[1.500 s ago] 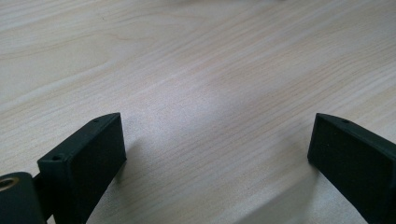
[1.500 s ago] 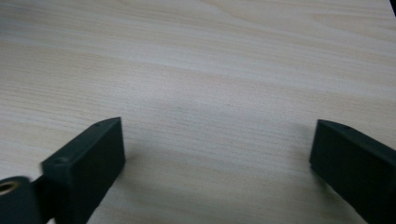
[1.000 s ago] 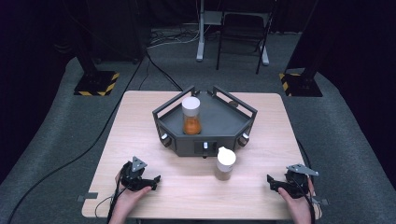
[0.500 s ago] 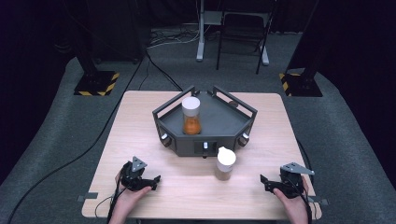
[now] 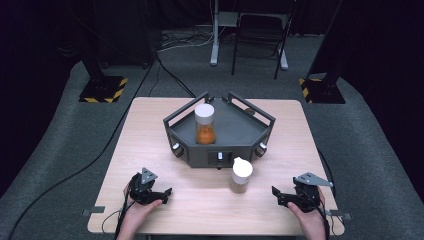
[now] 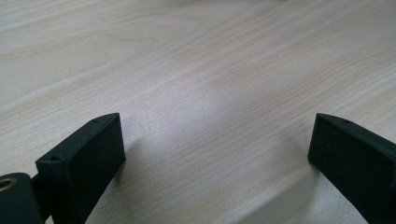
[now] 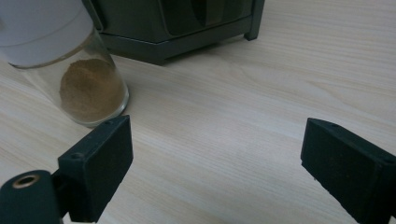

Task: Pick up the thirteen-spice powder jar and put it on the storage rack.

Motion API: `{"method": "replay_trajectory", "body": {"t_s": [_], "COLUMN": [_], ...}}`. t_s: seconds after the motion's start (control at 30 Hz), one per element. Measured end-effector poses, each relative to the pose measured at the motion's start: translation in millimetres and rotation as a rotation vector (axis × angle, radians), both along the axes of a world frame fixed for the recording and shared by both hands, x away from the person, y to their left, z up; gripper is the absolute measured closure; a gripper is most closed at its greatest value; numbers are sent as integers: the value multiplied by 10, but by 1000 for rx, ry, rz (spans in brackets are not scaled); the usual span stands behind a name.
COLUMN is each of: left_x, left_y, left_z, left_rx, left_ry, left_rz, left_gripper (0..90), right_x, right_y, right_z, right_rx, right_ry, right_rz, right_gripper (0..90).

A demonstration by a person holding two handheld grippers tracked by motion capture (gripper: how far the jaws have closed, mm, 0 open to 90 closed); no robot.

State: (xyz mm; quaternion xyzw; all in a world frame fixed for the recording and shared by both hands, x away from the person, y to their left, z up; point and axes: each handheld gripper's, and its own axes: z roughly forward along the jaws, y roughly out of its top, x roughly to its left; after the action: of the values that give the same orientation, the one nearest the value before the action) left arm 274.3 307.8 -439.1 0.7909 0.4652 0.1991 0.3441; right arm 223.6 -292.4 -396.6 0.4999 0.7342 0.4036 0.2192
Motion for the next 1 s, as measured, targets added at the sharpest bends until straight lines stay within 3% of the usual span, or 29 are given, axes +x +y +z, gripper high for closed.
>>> {"method": "replay_trajectory", "body": {"t_s": [1.0], "left_x": [8], "left_y": [1], "left_z": [2], "left_rx": [0], "left_ry": [1], "left_rz": [-1], "left_gripper": [35], "right_x": [116], "right_y": [327], "right_z": [171], "right_rx": [-22], "right_ry": [-27], "right_rz": [107], "right_gripper": [85]}}
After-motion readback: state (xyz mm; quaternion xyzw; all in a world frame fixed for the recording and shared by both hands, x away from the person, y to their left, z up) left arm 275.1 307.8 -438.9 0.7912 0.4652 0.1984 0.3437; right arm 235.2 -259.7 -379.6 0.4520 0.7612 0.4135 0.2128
